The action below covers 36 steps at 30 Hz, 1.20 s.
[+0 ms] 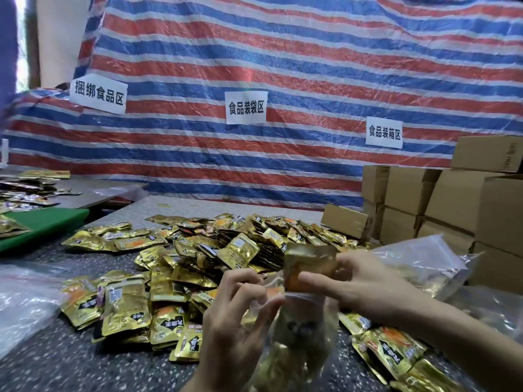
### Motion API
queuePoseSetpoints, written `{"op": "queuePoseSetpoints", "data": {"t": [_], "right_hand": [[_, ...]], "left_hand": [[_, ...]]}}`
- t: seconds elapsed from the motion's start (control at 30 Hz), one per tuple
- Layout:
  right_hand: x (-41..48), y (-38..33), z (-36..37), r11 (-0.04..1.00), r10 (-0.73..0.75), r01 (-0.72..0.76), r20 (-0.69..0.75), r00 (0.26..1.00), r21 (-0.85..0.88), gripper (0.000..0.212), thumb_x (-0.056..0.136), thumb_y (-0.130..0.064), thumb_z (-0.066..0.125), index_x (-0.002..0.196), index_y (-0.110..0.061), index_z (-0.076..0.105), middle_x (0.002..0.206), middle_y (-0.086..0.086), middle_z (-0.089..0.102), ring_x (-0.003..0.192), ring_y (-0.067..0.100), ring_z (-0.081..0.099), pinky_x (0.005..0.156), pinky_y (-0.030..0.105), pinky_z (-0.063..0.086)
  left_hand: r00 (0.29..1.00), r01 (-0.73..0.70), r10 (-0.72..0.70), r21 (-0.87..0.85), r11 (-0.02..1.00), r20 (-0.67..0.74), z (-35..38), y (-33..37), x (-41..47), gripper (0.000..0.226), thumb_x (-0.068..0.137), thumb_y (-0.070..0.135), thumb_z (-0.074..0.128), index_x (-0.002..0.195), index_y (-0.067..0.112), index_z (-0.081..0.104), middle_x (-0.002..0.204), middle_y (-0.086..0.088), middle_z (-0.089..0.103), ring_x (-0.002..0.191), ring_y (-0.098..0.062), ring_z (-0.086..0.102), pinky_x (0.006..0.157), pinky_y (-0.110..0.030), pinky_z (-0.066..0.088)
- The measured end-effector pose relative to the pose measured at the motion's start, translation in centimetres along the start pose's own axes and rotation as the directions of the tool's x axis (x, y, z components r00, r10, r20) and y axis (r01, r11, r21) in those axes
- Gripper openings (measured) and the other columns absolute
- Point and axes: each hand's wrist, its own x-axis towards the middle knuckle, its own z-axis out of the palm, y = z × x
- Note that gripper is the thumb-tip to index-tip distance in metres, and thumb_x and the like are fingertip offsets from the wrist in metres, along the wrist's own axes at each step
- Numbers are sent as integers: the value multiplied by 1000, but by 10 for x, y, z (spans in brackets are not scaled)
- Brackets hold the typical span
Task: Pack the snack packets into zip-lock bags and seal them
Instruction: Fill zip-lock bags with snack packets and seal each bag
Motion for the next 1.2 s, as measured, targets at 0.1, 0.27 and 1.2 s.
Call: {"op": "queuePoseSetpoints", "data": {"t": [0.1, 0.27, 1.2], "right_hand": [[-8, -3, 0, 978, 8, 26, 161, 987, -207, 61, 62, -78, 73, 95, -27, 75, 93, -11, 75, 84, 3, 69, 72, 22, 50], [-14, 2, 4, 911, -15, 58, 108, 994, -409, 25, 76, -43, 84, 82, -21, 77, 66, -11, 68, 58, 0, 58, 54, 16, 43], [-23, 21, -41, 920, -335, 357, -149, 930, 163, 12, 78, -18, 76, 83, -9, 72, 74, 19, 71, 63, 22, 67, 60, 24, 55]], "left_hand": [[999, -26, 27, 17, 1000, -41, 0, 1, 0, 29, 91, 31, 65, 74, 7, 61, 90, -4, 56, 83, -6, 58, 70, -16, 46], [999, -2, 3, 22, 1000, -40, -1, 5, 2, 43, 93, 40, 61, 70, 4, 56, 89, -3, 55, 87, -5, 56, 75, -11, 43], [775, 546, -610, -660, 516, 164, -30, -12, 29, 26, 65, 37, 79, 75, 13, 80, 71, -10, 71, 62, -17, 66, 62, -23, 58]]}}
